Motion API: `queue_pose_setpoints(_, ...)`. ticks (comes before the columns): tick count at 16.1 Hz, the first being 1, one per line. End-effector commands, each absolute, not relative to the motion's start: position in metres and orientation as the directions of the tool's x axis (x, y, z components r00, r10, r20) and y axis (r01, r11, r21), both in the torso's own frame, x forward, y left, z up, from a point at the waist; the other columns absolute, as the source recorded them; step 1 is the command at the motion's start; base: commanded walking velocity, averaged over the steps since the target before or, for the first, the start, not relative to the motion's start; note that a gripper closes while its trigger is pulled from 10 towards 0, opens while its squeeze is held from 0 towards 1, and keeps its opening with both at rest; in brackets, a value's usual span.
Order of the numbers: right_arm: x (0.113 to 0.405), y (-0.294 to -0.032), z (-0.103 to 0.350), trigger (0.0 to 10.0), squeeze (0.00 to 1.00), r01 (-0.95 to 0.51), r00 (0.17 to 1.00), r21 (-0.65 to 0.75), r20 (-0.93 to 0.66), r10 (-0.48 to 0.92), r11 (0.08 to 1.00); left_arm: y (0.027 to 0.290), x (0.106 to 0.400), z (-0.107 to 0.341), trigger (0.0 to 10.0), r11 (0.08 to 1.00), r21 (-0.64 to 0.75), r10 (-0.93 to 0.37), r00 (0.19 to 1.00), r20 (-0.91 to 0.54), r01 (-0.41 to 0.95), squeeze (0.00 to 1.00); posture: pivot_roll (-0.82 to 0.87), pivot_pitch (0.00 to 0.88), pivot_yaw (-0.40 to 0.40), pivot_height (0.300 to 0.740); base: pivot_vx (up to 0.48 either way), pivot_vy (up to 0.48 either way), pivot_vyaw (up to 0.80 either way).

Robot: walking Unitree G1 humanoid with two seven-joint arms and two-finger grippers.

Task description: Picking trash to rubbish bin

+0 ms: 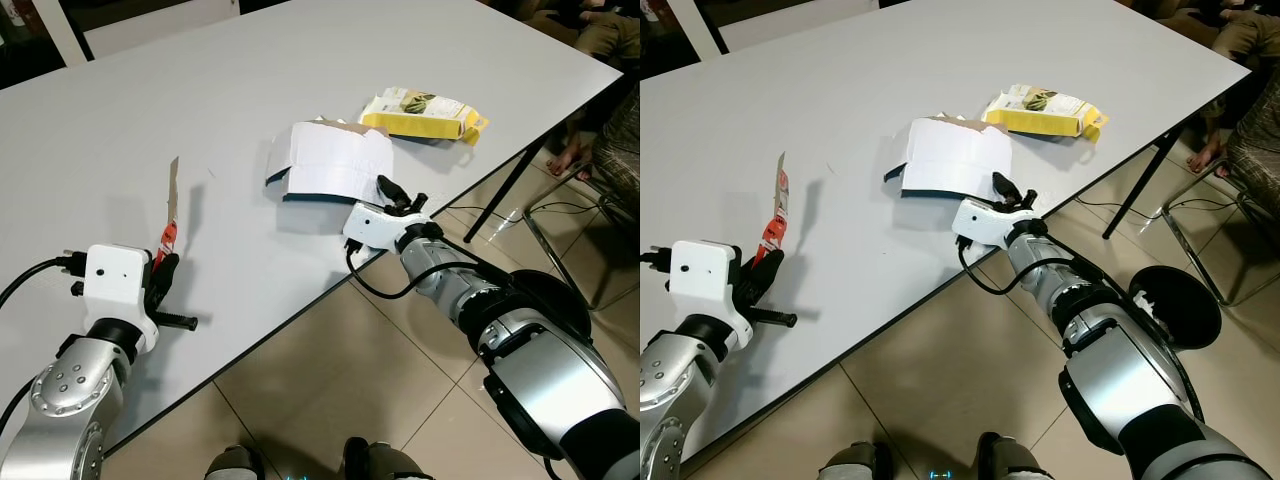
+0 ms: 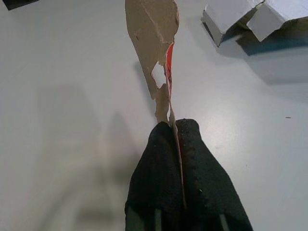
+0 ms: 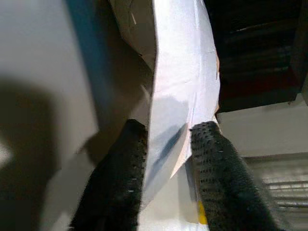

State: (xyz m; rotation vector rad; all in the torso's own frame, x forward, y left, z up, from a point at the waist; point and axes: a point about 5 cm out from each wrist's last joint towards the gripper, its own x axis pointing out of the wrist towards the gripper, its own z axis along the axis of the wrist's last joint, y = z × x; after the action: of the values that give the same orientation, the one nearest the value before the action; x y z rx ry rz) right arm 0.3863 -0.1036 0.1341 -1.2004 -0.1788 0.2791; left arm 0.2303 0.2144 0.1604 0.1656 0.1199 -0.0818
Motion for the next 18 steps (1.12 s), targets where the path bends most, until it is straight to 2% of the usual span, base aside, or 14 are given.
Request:
queue_pose_setpoints(1, 0.388, -0.107, 0.135, 0.0, 0.00, -0.129, 0.953, -0.932, -0.023, 0.301, 0.338, 0.213, 0.230, 0.160, 10.0, 0.983, 0.164, -0.067, 0.990, -0.124, 0.087, 0.00, 0.16, 0.184, -0.045, 0.740, 0.000, 0.000, 0.00)
queue_pose_setpoints(10, 0.390, -0.108, 0.141, 0.0, 0.00, -0.120, 0.955, -0.927, -0.010, 0.298, 0.355, 0.212, 0.238, 0.160, 10.0, 0.983, 0.167, -0.064, 0.992, -0.109, 0.082, 0.00, 0.14, 0.142, -0.045, 0.740, 0.000, 0.000, 0.00)
queue_pose_setpoints(12, 0.393, -0.109, 0.150, 0.0, 0.00, -0.082, 0.957, -0.925, 0.031, 0.289, 0.372, 0.211, 0.243, 0.161, 10.0, 0.982, 0.169, -0.065, 0.994, -0.091, 0.080, 0.00, 0.13, 0.127, -0.039, 0.740, 0.000, 0.000, 0.00)
queue_pose_setpoints(15, 0.402, -0.116, 0.182, 0.0, 0.00, 0.070, 0.950, -0.886, 0.199, 0.240, 0.459, 0.214, 0.260, 0.163, 10.0, 0.995, 0.100, -0.021, 0.997, -0.071, 0.028, 0.00, 0.07, 0.070, -0.018, 0.740, 0.000, 0.000, 0.00)
queue_pose_setpoints(18, 0.403, -0.121, 0.197, 0.0, 0.00, 0.157, 0.929, -0.866, 0.293, 0.227, 0.475, 0.205, 0.273, 0.165, 10.0, 0.998, 0.047, -0.046, 0.997, -0.055, 0.048, 0.00, 0.02, 0.049, 0.005, 0.740, 0.000, 0.000, 0.00)
